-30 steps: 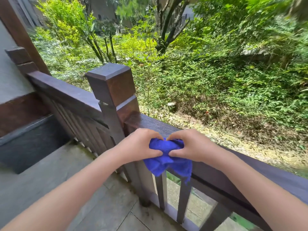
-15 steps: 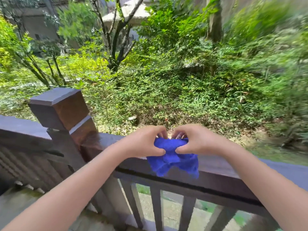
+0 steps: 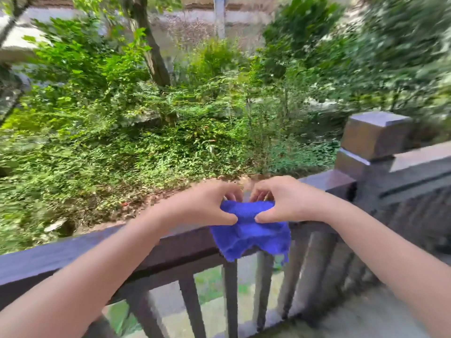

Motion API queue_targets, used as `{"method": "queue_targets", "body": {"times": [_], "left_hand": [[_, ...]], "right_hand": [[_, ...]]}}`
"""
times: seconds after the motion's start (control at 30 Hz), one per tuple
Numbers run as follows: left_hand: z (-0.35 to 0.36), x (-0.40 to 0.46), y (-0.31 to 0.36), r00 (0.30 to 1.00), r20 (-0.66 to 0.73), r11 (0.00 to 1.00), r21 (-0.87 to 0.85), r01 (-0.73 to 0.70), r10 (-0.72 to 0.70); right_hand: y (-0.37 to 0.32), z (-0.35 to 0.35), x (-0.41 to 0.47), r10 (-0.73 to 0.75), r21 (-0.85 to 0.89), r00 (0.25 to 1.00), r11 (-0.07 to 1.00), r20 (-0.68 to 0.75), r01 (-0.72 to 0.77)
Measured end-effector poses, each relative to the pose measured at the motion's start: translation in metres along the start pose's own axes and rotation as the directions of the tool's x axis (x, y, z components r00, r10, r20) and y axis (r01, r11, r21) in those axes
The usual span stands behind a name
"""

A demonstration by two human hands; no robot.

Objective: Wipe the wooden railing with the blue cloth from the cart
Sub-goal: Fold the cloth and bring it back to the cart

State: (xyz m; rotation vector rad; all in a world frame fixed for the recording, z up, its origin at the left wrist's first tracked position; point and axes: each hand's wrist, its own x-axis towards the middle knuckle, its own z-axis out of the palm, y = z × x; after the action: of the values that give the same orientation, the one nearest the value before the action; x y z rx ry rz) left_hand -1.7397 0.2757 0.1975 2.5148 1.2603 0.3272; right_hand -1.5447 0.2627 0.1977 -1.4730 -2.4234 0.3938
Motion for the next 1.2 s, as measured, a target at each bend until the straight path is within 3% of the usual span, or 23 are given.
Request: {"method": "queue_targets", "body": {"times": [0.23, 0.4, 0.63, 0.93, 1.2], "left_hand": [[0.086, 0.112, 0.148, 0.939, 0.109, 0.945, -0.021, -0.326, 0.326], [0.148, 0.181, 0.239, 0.847, 0.190, 0.869, -0.119, -0.481, 0.496], [0.242, 0.274, 0.337, 0.719, 0.349, 0.797, -0.196, -0.571, 0.601], [0.282, 0.418, 0.442, 0.497, 0.411, 0.611, -0.217, -0.761, 0.764], [0.319, 0.529, 0.531, 0.353, 0.415, 0.485, -0.272, -0.831, 0.838]], "right_hand": [[0.123, -0.056, -0.149, 0.316, -0.015, 0.944, 0.948, -0.093, -0.318], [0.198, -0.076, -0.238, 0.536, 0.034, 0.828, 0.842, -0.165, -0.538], [0.302, -0.074, -0.318, 0.746, 0.100, 0.636, 0.661, -0.198, -0.744], [0.420, -0.130, -0.352, 0.882, 0.087, 0.423, 0.447, -0.209, -0.890], [0.521, -0.177, -0.383, 0.934, 0.161, 0.248, 0.295, -0.258, -0.942]]}}
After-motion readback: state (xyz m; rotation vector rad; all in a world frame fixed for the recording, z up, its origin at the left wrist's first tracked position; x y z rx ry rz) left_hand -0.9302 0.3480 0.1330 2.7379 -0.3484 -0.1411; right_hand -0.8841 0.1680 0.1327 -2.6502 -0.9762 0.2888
